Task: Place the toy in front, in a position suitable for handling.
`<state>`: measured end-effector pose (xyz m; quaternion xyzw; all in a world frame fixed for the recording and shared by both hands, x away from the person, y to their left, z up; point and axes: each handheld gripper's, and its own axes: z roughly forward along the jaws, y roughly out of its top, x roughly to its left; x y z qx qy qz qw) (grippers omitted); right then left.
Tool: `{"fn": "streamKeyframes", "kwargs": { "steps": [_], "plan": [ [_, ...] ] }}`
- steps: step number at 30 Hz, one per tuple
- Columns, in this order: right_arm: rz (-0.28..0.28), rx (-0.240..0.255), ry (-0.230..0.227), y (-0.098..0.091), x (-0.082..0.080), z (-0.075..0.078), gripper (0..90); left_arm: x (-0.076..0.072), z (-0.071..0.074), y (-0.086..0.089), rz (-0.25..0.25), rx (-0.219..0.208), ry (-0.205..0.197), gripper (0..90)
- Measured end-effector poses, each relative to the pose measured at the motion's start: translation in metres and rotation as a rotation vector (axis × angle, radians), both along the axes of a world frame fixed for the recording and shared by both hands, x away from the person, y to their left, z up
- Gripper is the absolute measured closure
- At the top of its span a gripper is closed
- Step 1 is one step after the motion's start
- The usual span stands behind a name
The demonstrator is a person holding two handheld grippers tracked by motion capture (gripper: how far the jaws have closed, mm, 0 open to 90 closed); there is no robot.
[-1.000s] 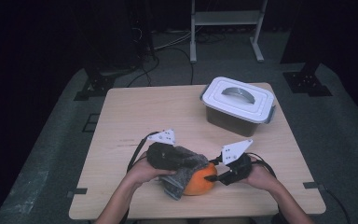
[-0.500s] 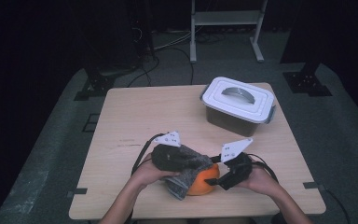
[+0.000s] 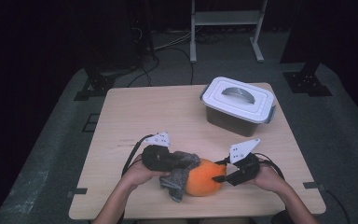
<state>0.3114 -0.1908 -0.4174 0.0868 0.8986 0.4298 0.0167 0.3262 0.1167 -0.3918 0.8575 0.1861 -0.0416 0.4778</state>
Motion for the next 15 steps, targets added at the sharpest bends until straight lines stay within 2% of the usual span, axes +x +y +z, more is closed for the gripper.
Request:
{"fn": "streamKeyframes", "kwargs": {
  "steps": [1,4,6,11,15],
  "plan": [
    [-0.004,0.003,0.0,-0.002,0.001,-0.001,46.9,0.0,-0.001,0.0,-0.004,-0.009,0.008,76.7],
    [-0.03,-0.012,0.031,-0.002,0.001,0.002,34.9,-0.001,-0.002,-0.004,-0.015,-0.023,0.02,76.7],
    [-0.036,-0.041,0.018,0.002,-0.003,0.007,29.6,-0.002,-0.001,-0.005,-0.025,-0.035,0.023,76.7],
    [-0.028,-0.031,0.014,0.013,-0.009,0.017,25.5,-0.004,0.001,-0.013,-0.053,-0.055,0.029,76.7],
    [-0.015,-0.035,0.016,0.025,-0.01,0.015,25.2,-0.006,0.003,-0.018,-0.064,-0.049,0.025,76.7]
  ]
}}
